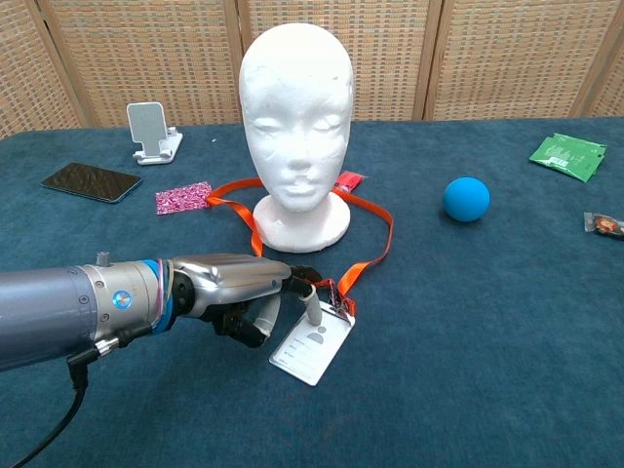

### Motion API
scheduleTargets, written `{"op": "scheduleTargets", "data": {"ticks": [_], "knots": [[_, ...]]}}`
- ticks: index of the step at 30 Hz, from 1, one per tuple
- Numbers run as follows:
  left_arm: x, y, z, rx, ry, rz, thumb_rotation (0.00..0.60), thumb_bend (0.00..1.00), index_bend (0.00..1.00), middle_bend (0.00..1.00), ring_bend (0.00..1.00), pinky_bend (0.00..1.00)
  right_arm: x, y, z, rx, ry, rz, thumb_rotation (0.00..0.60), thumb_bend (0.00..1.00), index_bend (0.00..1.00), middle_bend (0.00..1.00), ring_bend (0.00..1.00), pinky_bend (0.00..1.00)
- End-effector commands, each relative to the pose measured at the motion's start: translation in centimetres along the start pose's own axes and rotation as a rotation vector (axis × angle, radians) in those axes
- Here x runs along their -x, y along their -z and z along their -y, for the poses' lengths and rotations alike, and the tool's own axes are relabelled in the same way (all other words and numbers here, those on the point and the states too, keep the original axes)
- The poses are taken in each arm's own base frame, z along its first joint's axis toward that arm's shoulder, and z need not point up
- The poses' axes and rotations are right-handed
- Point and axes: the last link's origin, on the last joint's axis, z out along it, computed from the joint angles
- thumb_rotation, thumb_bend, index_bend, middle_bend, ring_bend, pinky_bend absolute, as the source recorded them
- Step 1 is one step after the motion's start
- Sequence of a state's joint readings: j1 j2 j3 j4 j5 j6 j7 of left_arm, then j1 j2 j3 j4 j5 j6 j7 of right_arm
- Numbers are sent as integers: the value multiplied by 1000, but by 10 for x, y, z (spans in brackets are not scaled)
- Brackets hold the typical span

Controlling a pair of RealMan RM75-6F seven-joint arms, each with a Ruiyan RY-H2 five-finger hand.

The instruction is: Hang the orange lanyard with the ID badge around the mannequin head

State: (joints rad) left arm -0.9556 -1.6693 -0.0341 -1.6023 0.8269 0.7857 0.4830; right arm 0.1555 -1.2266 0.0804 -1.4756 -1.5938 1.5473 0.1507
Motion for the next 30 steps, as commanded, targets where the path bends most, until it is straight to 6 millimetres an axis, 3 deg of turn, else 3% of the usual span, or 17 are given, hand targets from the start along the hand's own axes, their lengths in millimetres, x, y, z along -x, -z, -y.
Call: {"op": "scheduleTargets", "data": {"ticks": [1,7,14,15,17,19,22,30], "knots": [[-2,0,-4,6,10,-6,600,1000,275,0,0,0,0,0,0,1,-2,0,600,274,124,0,0,0],[-15,6,-8,29,66,-61,600,1000,275,0,0,0,0,1,-2,2,-2,1,600,273,123,0,0,0],[-38,38,24,4,54,-153,600,997,224,0,0,0,-2,1,-2,0,-6,-2,600,273,124,0,0,0],[-39,44,31,-7,41,-160,600,929,197,0,0,0,-2,1,-2,-1,-6,-3,600,273,124,0,0,0],[-38,58,49,-43,17,-173,600,668,139,0,0,0,-1,1,0,-3,-4,0,600,273,124,0,0,0],[-34,70,63,-80,17,-184,600,291,59,0,0,0,0,1,1,-6,-2,3,600,273,125,0,0,0],[-27,91,86,-143,28,-208,600,26,0,0,0,0,1,1,3,-11,2,7,600,273,126,0,0,0],[-27,145,132,-271,96,-357,600,0,0,0,0,0,3,2,10,-26,10,9,600,272,126,0,0,0]]}}
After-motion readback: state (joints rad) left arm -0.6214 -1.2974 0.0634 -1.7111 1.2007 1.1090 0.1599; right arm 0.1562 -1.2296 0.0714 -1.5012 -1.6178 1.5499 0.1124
